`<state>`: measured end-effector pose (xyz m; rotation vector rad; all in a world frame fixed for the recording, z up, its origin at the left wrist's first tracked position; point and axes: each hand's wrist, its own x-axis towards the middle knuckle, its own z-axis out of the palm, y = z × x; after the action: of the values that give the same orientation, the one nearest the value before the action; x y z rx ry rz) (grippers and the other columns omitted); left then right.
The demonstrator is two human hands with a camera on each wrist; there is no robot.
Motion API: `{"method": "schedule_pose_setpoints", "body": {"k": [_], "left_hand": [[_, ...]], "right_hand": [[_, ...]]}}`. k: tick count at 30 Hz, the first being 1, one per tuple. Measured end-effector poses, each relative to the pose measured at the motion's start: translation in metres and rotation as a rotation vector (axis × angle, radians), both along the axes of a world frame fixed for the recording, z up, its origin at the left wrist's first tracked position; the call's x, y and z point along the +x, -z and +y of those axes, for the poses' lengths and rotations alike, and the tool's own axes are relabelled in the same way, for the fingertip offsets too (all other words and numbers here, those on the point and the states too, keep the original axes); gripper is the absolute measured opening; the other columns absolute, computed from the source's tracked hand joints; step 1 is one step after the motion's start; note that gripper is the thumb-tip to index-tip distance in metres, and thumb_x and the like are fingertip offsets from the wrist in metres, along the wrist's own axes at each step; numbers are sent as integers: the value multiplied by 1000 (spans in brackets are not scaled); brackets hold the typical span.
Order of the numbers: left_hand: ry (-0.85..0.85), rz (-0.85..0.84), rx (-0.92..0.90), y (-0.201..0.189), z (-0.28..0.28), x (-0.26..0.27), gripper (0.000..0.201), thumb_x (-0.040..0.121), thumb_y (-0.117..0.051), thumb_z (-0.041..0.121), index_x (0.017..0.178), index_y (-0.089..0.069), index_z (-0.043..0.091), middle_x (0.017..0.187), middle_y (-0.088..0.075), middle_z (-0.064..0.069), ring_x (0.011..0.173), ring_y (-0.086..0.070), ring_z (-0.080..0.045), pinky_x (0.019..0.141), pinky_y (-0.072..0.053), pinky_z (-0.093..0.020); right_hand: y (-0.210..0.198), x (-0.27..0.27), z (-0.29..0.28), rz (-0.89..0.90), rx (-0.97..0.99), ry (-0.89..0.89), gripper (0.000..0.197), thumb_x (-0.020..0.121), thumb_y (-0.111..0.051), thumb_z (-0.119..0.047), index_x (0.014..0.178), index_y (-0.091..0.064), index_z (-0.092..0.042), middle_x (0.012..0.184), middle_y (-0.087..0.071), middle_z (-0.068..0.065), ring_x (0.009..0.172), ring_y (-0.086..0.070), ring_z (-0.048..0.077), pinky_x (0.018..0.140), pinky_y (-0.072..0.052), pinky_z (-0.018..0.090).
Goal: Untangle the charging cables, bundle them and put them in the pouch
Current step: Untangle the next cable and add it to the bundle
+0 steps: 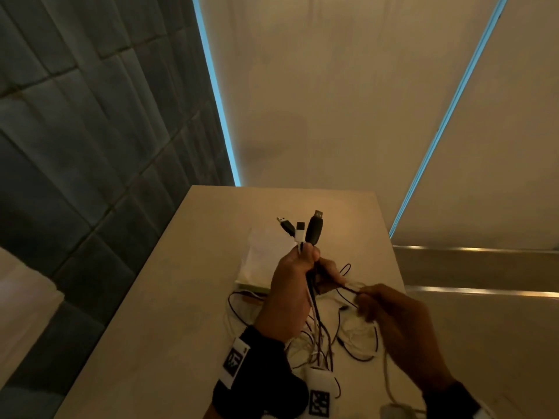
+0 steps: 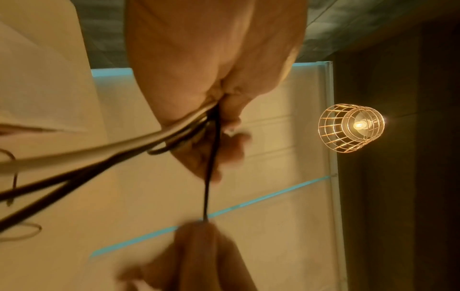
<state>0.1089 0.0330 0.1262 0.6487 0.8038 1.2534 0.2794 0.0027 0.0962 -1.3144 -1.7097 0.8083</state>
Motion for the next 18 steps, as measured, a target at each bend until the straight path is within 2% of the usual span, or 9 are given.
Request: {"method": "schedule_pose_setpoints", "body": {"k": [3,6,9,11,12,13,15,17,18], "left_hand": [[174,174,-29,-5,-3,-18,29,103,-32,27,79,-42,13,99,-69,-29,92,-69,-40,80,-56,-40],[108,146,-16,-13,-2,-28,30,101,-34,24,78,-46,10,67,-66,-14,65,-65,-31,62,-56,-35],[-13,-54,34,-16,2,-23,29,99,-38,26,76,-48,13,51,-33,5,44,-32,-10,52,-40,-28],[-22,-149,27,-17,3,-16,29,99,-38,27,76,-49,14,54,-26,5,46,-23,-9,49,-32,-26],[-2,-197,14,-18,3,-11,29,99,-37,28,78,-50,14,56,-26,5,46,-23,-9,49,-31,-26],[20,-245,2,-18,2,-6,30,99,-36,29,79,-51,13,58,-27,5,47,-25,-9,50,-33,-26],[52,-323,-6,-15,-2,10,29,98,-37,30,80,-51,13,60,-32,4,49,-32,-10,53,-37,-26],[66,-336,6,-13,-5,23,27,95,-43,33,77,-49,14,62,-38,3,52,-39,-11,54,-39,-25],[67,-310,29,-13,-6,25,26,93,-47,34,76,-48,15,62,-39,3,50,-38,-10,51,-36,-24]], "right_hand": [[6,39,2,-60,-2,264,20,90,-58,-7,82,-66,-24,64,-61,-5,63,-57,14,52,-42,14],[20,76,-3,-127,-73,427,35,93,-56,-3,72,-62,-31,66,-61,0,63,-56,18,52,-41,13],[53,85,-11,-311,-354,40,46,85,-63,4,67,-70,-38,60,-66,-6,59,-61,8,62,-50,14],[58,65,-22,-430,-619,-260,7,78,-73,-44,72,-71,-47,77,-73,-11,74,-66,-1,83,-53,23],[52,57,-22,-422,-613,-255,37,68,-59,-76,88,-70,-46,94,-73,-11,87,-63,-3,88,-48,20],[51,53,-21,-312,-545,-188,67,66,-40,-89,106,-67,-43,112,-68,-11,100,-59,-3,91,-41,16],[28,29,-16,71,-453,-113,66,78,-31,-83,122,-59,-43,130,-58,-20,116,-51,-8,93,-37,10],[6,2,-14,312,-467,-292,55,81,-40,-74,107,-71,-37,113,-70,-16,106,-63,0,90,-47,15],[7,-6,-13,356,-495,-359,52,83,-47,-68,92,-74,-25,94,-74,-4,87,-68,13,78,-53,24]]}}
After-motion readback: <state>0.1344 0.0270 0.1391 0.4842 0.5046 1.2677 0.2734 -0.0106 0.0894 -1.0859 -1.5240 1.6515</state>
